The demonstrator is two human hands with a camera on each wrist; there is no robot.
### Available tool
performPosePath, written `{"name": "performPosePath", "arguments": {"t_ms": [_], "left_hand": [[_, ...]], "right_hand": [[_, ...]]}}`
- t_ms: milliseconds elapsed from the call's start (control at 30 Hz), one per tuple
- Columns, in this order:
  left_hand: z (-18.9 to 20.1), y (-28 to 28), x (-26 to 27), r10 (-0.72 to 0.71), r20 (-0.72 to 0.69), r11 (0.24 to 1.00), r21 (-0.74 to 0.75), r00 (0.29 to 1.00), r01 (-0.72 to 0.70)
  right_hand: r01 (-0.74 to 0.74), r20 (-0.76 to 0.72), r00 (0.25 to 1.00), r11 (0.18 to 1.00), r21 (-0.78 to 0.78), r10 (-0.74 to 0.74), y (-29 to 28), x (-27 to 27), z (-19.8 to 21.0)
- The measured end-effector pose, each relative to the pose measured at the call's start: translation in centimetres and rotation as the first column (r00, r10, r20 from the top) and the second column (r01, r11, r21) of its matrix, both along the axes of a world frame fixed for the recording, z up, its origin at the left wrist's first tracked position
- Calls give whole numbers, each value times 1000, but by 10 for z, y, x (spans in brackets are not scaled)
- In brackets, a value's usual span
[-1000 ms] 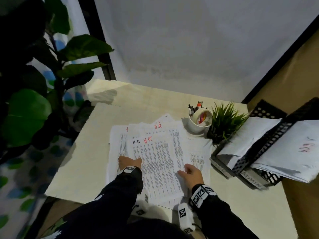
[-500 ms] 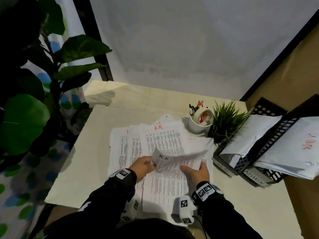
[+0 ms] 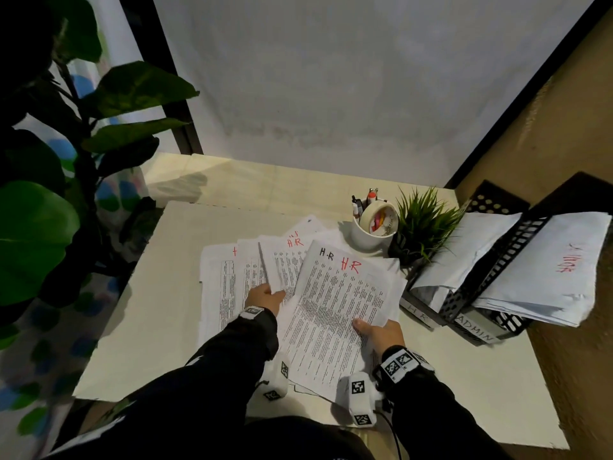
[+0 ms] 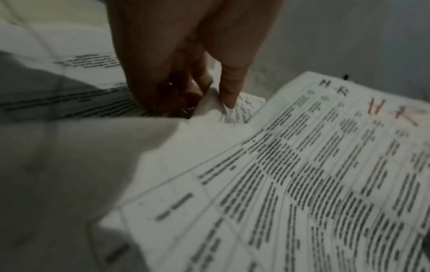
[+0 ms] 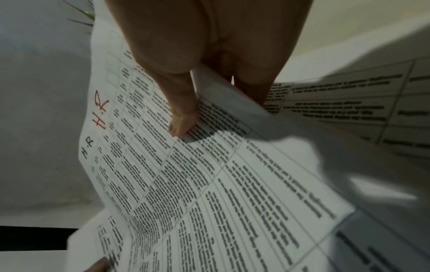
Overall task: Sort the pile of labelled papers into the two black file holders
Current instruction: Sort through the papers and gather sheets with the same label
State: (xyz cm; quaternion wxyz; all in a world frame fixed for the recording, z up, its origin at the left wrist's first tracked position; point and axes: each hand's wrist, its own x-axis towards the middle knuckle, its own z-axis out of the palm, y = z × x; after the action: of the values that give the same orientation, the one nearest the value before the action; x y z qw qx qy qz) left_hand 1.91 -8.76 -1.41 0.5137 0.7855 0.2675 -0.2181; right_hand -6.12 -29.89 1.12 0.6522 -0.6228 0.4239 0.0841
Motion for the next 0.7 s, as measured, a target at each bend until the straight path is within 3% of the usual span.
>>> {"name": "performPosePath", "arguments": {"t_ms": [133, 267, 333, 467, 567, 633, 700], "left_hand": [[0, 4, 0, -96, 112, 995, 31, 989, 93], [12, 8, -3, -23, 203, 994, -96, 979, 43], [22, 10, -5, -42, 236, 983, -163, 971, 82], [45, 5, -14, -295, 199, 917, -214, 934, 335], [53, -5, -18, -553, 184, 801, -148, 812, 579], [54, -9, -18, -627, 170, 748, -139, 760, 648], [51, -8, -18, -609, 160, 774, -96, 777, 626]], "right_hand": [[7, -6, 1000, 1000, -6, -7, -1, -3, -5], [95, 44, 994, 995, 39, -97, -11, -2, -28], [151, 76, 985, 985, 84, -158, -15, 0, -34], [247, 153, 949, 953, 178, -275, -18, 5, -21], [345, 114, 924, 924, 166, -365, -29, 8, -24], [400, 89, 902, 896, 194, -422, -36, 7, -25], [434, 100, 882, 877, 207, -461, -39, 5, -27]]}}
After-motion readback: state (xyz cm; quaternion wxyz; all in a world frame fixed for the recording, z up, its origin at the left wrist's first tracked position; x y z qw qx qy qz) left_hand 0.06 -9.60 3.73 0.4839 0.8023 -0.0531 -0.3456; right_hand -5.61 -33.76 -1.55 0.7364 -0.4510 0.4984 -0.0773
